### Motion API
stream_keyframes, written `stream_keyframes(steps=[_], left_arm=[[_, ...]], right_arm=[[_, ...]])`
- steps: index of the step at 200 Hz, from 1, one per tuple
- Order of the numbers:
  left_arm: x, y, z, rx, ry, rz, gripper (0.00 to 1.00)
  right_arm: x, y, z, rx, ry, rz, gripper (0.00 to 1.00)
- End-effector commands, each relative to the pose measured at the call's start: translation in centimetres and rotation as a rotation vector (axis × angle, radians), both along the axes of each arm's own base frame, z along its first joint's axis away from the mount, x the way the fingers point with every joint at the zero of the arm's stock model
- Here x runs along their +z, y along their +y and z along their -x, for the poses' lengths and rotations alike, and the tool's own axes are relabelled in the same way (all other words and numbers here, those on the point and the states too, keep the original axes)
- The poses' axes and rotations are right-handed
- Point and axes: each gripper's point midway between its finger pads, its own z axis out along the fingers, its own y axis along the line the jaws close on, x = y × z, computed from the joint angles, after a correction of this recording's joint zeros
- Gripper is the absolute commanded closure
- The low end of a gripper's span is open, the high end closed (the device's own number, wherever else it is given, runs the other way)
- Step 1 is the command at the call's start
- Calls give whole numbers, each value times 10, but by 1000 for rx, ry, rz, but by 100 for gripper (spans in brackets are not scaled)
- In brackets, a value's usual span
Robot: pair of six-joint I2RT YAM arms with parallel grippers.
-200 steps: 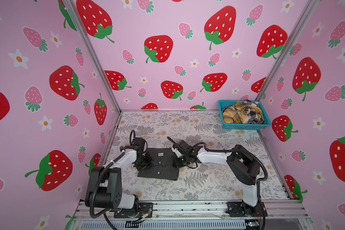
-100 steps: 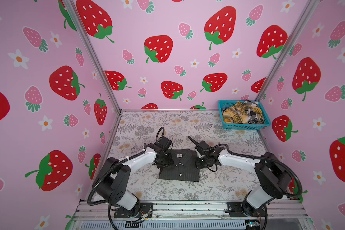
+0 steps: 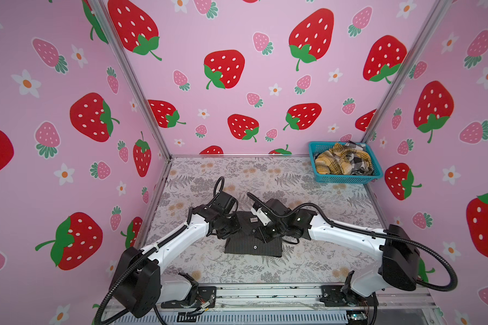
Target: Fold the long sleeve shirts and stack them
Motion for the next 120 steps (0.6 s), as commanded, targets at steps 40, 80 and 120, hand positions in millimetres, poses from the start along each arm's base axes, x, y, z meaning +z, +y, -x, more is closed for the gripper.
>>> stream_keyframes(steps=[40,80,120], left_arm=[[-44,2,17,27,114,23,92],[-66,1,11,32,133,10,90],[-68,-1,9,18,134,3,84]], right_arm=[[-66,-9,21,-1,105,133,83],[-98,-34,15,-83,183,192,84],[-93,-44,7,-122,189,187,85]])
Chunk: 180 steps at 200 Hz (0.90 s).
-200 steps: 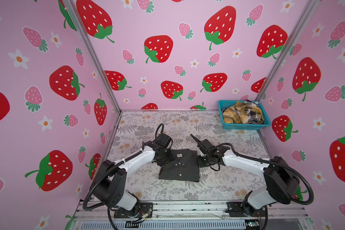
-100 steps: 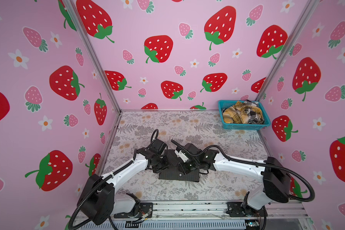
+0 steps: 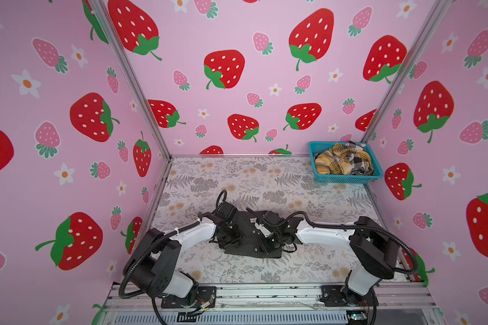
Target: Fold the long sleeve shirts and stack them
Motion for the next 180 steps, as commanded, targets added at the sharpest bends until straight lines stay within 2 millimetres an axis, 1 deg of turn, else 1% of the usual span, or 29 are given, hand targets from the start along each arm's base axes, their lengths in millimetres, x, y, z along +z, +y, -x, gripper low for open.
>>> stream_keyframes(steps=[1,9,18,28,39,44,56,61,65,67,70,80,95,106,116,142,162,170,173,180], left_arm=[[-1,1,-2,4,-2,-6,84],[5,0,-5,-3,-15,0,79],[18,-1,-10,-15,-39,1,69],[36,0,-17,-27,-80,-16,57],[60,5,-28,-32,-143,-40,49],[70,8,-33,-30,-169,-51,47],[88,17,-45,-12,-211,-51,45],[92,22,-50,0,-223,-47,45],[93,25,-54,10,-229,-44,45],[94,27,-56,17,-230,-41,46],[95,29,-59,22,-235,-34,46],[96,33,-69,39,-242,-1,46],[92,36,-85,51,-248,26,45],[89,32,-95,29,-244,30,45],[84,29,-104,10,-231,21,47],[65,25,-121,-5,-202,-5,48],[49,22,-132,-14,-174,-14,48],[44,20,-135,-16,-161,-12,49],[42,20,-137,-17,-156,-14,49],[39,17,-139,-21,-148,-7,50]], right_arm=[[1,-11,-4,-39,6,23,85],[11,-9,-9,-43,-7,5,85],[27,-9,-19,-50,-39,-12,84],[48,-14,-38,-85,-93,-31,80],[69,-21,-63,-129,-137,-69,72],[77,-24,-74,-146,-151,-91,67],[87,-33,-101,-179,-168,-119,53],[87,-36,-110,-184,-172,-118,50],[87,-37,-117,-186,-174,-119,49],[87,-38,-120,-184,-178,-118,46],[85,-38,-125,-183,-181,-116,44],[79,-39,-138,-177,-174,-112,41],[70,-31,-150,-151,-159,-119,41],[65,-24,-157,-139,-162,-122,41],[61,-17,-162,-124,-157,-127,43],[47,-8,-167,-125,-132,-138,47],[35,-4,-165,-116,-112,-129,48],[33,-3,-164,-109,-109,-130,48],[32,-2,-163,-107,-109,-129,51],[31,-1,-162,-104,-108,-129,53]])
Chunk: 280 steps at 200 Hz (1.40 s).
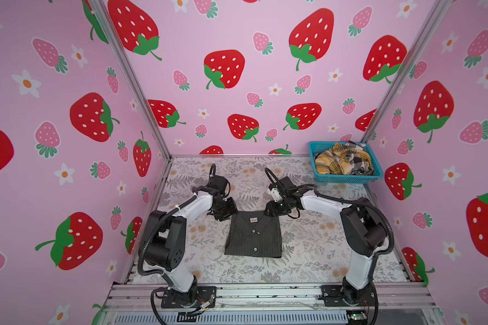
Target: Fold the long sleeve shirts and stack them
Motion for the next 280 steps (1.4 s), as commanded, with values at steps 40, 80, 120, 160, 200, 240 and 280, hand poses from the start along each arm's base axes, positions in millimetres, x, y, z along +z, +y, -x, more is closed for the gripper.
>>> stream_keyframes(steps=[40,80,120,160,200,240,280], left_arm=[[5,-20,-23,-55,-26,39,61],[9,-28,-15,-111,-24,4,67],[0,-16,-8,-110,22,-83,55],[30,-8,-5,-113,-64,-168,49],[23,-26,-3,-161,-45,-130,57],[0,-31,-4,-179,11,-134,58],[1,-40,-9,-190,11,-114,76]], right_arm=[[1,9,4,41,-20,-19,70],[1,7,6,32,-17,-19,74],[0,10,6,27,-24,-25,74],[2,5,4,11,-41,-8,75],[0,3,4,-5,-43,-4,83],[3,3,4,-20,-49,-9,86],[8,4,3,-23,-59,-17,87]])
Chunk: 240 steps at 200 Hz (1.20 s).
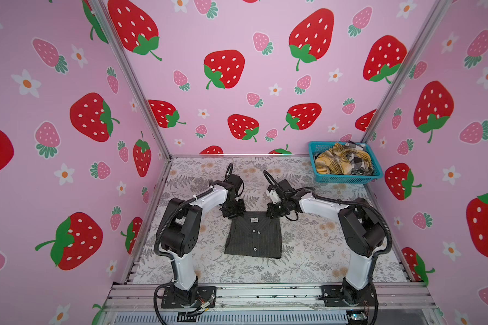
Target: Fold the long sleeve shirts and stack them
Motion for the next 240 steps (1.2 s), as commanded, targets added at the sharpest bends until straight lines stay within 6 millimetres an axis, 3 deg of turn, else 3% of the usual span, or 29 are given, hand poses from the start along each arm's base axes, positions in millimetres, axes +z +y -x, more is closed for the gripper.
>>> stream_keyframes(steps=[1,22,46,51,91,120,127,138,150,162,174,188,223,240], left_arm=[[21,-12,-10,-21,-43,35,77],[32,-15,-13,-30,-70,35,80],[38,-18,-15,-50,-89,24,93],[39,-19,-15,-54,-91,20,100],[51,-24,-25,-69,-153,10,100],[28,-23,-28,-86,-106,-25,100],[20,-22,-27,-87,-87,-34,96],[11,-20,-25,-85,-67,-54,77],[6,-16,-22,-73,-57,-66,61],[8,-8,-23,-59,-74,-98,55],[17,-3,-23,-47,-91,-116,49],[35,4,-24,-35,-125,-138,45],[83,18,-16,3,-225,-121,41],[96,25,-6,28,-269,-50,27]], right_arm=[[14,0,1,-7,-29,-13,87],[17,-1,2,-13,-33,-18,88],[24,-1,3,-23,-48,-17,90],[27,-2,2,-29,-56,-20,90],[28,-19,1,-93,-73,9,90],[5,-25,1,-110,-31,42,91],[1,-25,1,-111,-26,43,90],[-3,-24,-1,-112,-20,48,85],[-6,-22,-4,-112,-18,55,73],[-2,-21,-8,-114,-28,58,61],[7,-20,-12,-114,-48,55,50],[22,-20,-17,-117,-78,58,44],[58,-31,-4,-120,-135,72,44],[68,-30,17,-101,-145,68,44]])
